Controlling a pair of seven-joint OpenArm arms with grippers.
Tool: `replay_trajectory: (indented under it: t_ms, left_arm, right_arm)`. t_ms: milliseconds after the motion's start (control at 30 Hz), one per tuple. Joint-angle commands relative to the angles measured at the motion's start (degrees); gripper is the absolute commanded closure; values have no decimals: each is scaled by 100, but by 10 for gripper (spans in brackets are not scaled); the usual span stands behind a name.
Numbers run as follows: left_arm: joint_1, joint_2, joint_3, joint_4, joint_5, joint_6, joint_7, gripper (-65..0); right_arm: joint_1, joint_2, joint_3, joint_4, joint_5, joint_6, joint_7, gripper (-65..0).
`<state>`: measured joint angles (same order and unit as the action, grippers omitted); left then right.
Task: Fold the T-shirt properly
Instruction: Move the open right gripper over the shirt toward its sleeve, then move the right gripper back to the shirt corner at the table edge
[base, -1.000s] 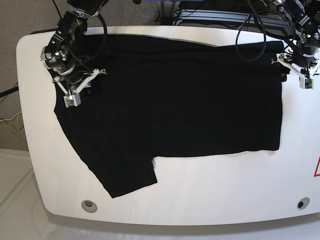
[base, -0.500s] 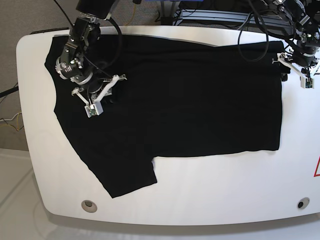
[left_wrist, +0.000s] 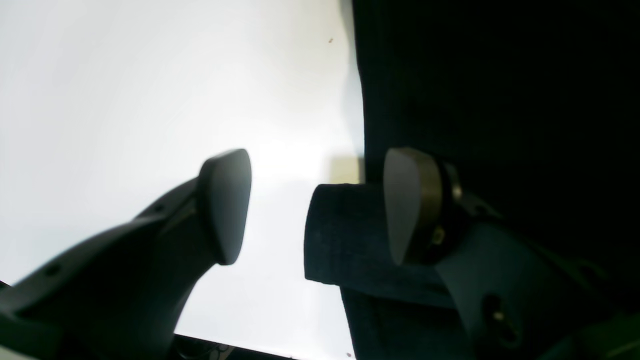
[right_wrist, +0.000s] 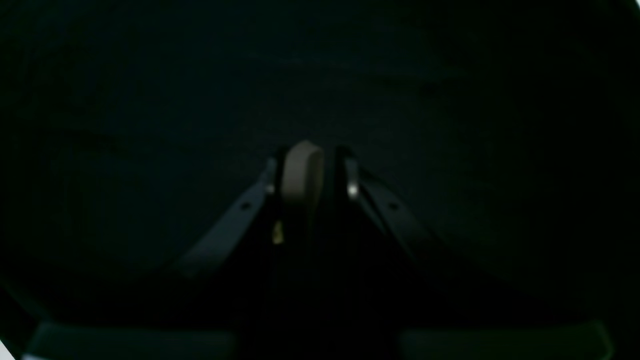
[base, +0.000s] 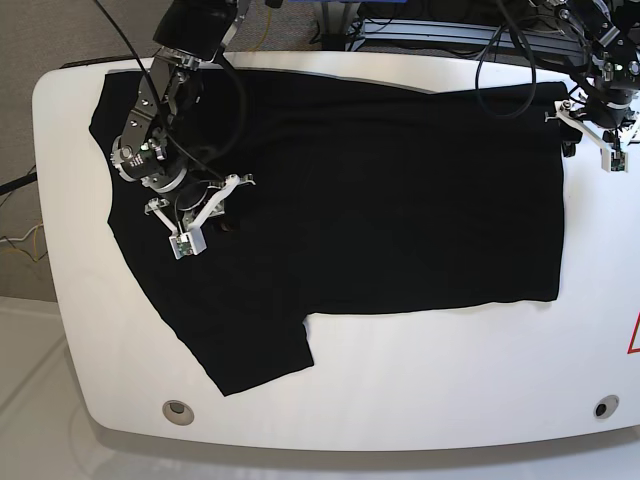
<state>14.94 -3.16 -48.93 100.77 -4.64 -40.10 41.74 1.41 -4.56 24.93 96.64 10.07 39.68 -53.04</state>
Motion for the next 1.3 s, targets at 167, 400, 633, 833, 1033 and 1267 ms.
replay_trajectory:
  t_ms: [167, 400, 633, 833, 1033, 1267]
  left_arm:
    - [-21, -75, -8, 125, -67, 10, -125, -392]
    - [-21, -75, 0, 125, -67, 10, -134, -392]
    - [-21, -75, 9, 125, -67, 10, -134, -392]
    - [-13, -75, 9, 125, -67, 10, -134, -392]
    - [102, -75, 9, 125, -67, 10, -143, -392]
    - [110, -75, 9, 125, -67, 10, -143, -392]
  right_arm:
    - [-330, 425, 140, 740, 97, 32, 112, -93]
    - [-849, 460, 422, 1461, 79, 32, 95, -127]
    - [-1429, 530, 501, 1699, 97, 32, 77, -380]
    - [-1948, 486, 483, 1707, 106, 32, 77, -435]
    - [-2167, 232, 483, 1681, 106, 32, 104, -411]
    - [-2185, 205, 483, 1540, 106, 32, 104, -408]
